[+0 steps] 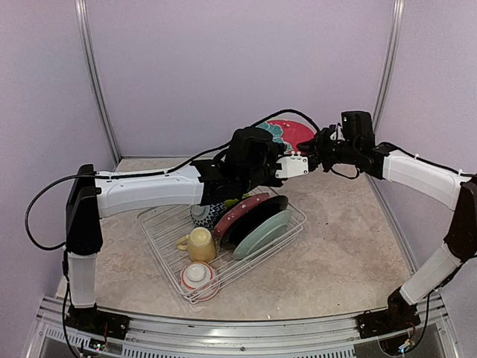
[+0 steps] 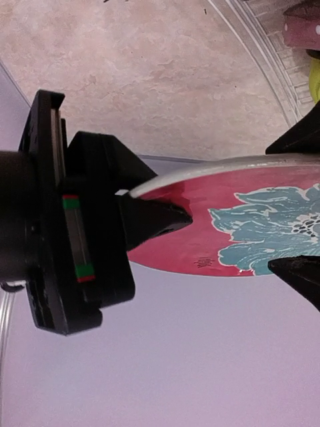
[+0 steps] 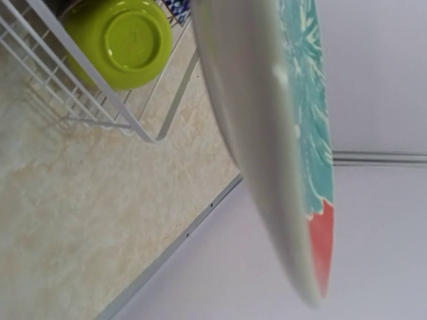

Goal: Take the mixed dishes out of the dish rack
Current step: Pass from the left arm to the right, then place the plate in the corner of the board.

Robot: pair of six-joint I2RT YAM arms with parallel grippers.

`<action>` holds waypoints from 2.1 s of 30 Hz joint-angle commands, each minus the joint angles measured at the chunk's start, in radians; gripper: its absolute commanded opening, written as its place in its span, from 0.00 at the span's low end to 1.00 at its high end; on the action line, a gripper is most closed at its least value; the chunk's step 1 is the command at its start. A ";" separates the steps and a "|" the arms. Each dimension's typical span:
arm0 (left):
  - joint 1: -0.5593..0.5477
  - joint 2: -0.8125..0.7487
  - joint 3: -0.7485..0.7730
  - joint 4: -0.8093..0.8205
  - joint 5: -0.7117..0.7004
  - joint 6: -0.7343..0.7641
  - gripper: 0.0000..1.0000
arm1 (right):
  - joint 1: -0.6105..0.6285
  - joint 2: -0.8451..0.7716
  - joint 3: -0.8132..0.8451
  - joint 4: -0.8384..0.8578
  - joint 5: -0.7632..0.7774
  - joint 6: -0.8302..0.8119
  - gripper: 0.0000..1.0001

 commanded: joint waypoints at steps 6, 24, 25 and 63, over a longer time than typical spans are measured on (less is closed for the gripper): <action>-0.013 -0.181 0.066 -0.281 0.032 -0.410 0.75 | -0.066 -0.065 -0.120 0.397 -0.056 0.034 0.00; 0.285 -0.573 -0.009 -0.741 0.603 -1.313 0.99 | -0.472 -0.153 -0.332 0.391 -0.296 -0.249 0.00; 0.309 -0.581 -0.029 -0.736 0.635 -1.348 0.99 | -0.492 -0.161 -0.343 0.386 -0.269 -0.268 0.00; 0.473 -0.648 -0.216 -0.679 0.938 -1.500 0.99 | -0.597 0.478 -0.290 0.744 -0.275 -0.180 0.26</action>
